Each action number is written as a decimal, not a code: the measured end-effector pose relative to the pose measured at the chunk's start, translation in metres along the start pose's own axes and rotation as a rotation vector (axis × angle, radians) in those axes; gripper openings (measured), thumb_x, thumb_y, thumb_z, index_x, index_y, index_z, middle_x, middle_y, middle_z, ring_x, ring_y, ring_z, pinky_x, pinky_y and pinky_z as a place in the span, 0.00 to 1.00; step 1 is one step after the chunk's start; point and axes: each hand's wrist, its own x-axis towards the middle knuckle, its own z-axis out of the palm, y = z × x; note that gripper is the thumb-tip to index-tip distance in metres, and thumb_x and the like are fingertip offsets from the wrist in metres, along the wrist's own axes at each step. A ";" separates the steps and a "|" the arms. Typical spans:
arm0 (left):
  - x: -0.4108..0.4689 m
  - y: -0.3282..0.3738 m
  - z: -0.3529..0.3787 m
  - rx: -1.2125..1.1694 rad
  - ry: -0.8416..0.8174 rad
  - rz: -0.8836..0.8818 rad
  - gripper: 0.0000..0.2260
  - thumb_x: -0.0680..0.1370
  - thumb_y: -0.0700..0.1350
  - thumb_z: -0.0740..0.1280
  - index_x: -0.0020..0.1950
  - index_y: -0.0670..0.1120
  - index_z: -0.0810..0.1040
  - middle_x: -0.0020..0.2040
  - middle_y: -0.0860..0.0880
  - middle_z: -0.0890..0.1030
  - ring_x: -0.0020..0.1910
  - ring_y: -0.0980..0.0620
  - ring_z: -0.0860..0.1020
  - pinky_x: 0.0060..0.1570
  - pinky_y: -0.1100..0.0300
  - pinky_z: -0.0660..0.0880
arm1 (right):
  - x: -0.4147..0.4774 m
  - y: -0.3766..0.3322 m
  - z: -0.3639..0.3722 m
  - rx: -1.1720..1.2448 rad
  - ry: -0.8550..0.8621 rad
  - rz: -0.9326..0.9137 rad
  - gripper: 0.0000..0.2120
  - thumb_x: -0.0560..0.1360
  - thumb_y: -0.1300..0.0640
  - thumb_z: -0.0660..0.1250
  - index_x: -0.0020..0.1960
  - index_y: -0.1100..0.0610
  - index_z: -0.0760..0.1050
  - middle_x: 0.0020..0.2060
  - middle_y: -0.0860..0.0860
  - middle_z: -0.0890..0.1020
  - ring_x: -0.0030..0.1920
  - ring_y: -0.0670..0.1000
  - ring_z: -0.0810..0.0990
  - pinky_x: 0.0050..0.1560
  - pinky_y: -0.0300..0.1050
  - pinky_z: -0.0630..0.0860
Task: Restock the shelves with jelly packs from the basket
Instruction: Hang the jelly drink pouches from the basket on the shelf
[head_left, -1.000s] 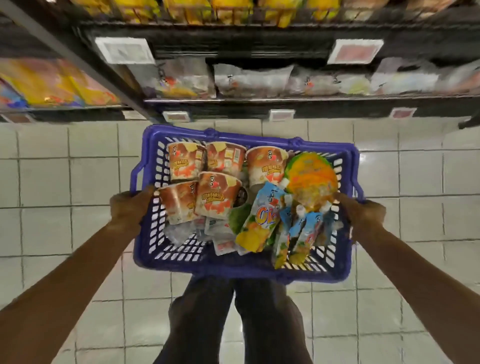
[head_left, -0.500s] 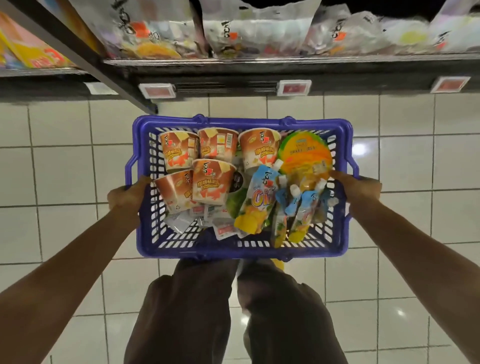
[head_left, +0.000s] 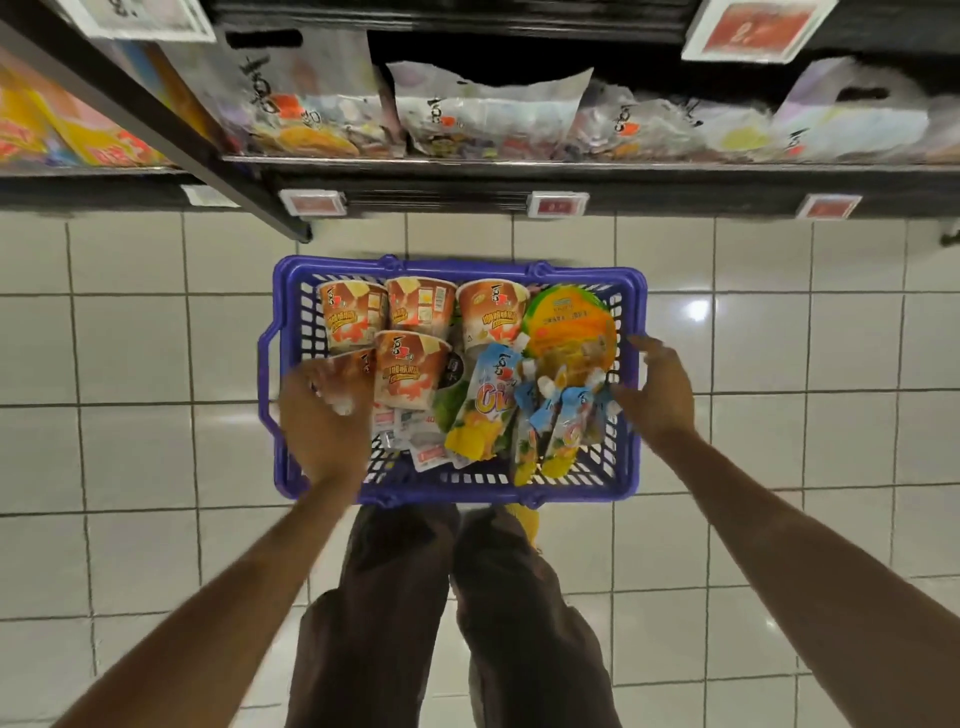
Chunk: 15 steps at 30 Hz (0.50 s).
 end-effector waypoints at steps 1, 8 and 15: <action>-0.018 0.009 0.011 -0.039 -0.117 0.065 0.13 0.76 0.45 0.71 0.58 0.47 0.73 0.55 0.48 0.78 0.55 0.49 0.76 0.58 0.51 0.77 | -0.002 -0.007 0.005 -0.022 -0.015 -0.059 0.26 0.72 0.61 0.74 0.68 0.54 0.71 0.64 0.55 0.76 0.61 0.55 0.76 0.52 0.42 0.71; -0.069 0.023 0.094 0.017 -0.518 0.134 0.20 0.75 0.47 0.71 0.66 0.45 0.73 0.60 0.47 0.79 0.59 0.48 0.77 0.59 0.53 0.75 | 0.010 -0.025 0.042 -0.085 -0.341 -0.180 0.21 0.74 0.64 0.71 0.66 0.54 0.76 0.59 0.56 0.80 0.59 0.58 0.78 0.52 0.45 0.75; -0.057 0.032 0.090 -0.087 -0.592 -0.066 0.06 0.72 0.46 0.74 0.45 0.52 0.78 0.38 0.59 0.80 0.36 0.63 0.76 0.31 0.76 0.68 | 0.001 -0.016 0.020 0.072 -0.316 -0.087 0.08 0.74 0.58 0.72 0.52 0.51 0.79 0.49 0.52 0.81 0.50 0.53 0.77 0.46 0.46 0.76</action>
